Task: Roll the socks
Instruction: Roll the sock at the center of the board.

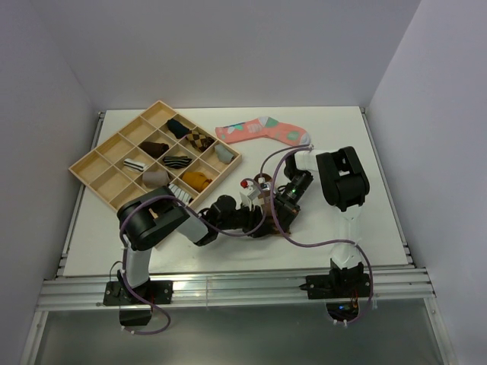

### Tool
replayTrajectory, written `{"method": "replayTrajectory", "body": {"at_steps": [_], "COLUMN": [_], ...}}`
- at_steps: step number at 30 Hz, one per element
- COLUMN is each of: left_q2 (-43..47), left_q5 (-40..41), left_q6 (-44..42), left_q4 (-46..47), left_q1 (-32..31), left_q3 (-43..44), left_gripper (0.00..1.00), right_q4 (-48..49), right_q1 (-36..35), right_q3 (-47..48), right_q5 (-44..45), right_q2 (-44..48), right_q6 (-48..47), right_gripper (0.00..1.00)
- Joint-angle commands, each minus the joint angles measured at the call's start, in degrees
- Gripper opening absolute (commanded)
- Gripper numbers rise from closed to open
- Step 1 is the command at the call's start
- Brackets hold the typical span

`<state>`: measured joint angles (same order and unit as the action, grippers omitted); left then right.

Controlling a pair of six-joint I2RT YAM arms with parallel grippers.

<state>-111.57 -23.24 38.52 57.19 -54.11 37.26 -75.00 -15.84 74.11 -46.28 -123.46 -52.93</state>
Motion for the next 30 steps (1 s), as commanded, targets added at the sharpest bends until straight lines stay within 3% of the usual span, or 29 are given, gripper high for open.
{"method": "replayTrajectory", "body": {"at_steps": [1,9,11,17,25,30], "left_q2": [-0.9,-1.9,-2.2,-3.4,-1.5,2.7], "left_q5": [-2.1,-0.4,0.9,2.6,11.1,10.3], "left_q6": [-1.2,-4.3,-4.2,-2.8,5.3,8.3], "left_q4": [1.3,-5.8,-7.8,-17.0,-37.3,-43.2], "left_q1": [-0.9,-1.9,-1.9,-2.1,-2.4,-2.3], "left_q3": [1.5,3.7,3.9,6.8,10.7,9.2], "left_gripper": [0.45,0.44,0.39,0.01,0.00,0.00], "right_q4": [6.5,8.7,9.4,14.6,30.1,35.4], "right_q1": [0.5,0.6,0.6,0.5,0.5,1.0], "right_q3": [0.5,-0.5,-0.9,-3.8,-12.8,-18.1], "right_q5": [3.0,3.6,3.9,6.0,16.2,20.3], "right_q2": [0.8,2.0,2.3,6.8,22.3,32.9], "right_q6": [1.4,4.8,5.5,8.5,15.0,17.9], "right_gripper": [0.01,0.01,0.02,0.06,0.35,0.42]}}
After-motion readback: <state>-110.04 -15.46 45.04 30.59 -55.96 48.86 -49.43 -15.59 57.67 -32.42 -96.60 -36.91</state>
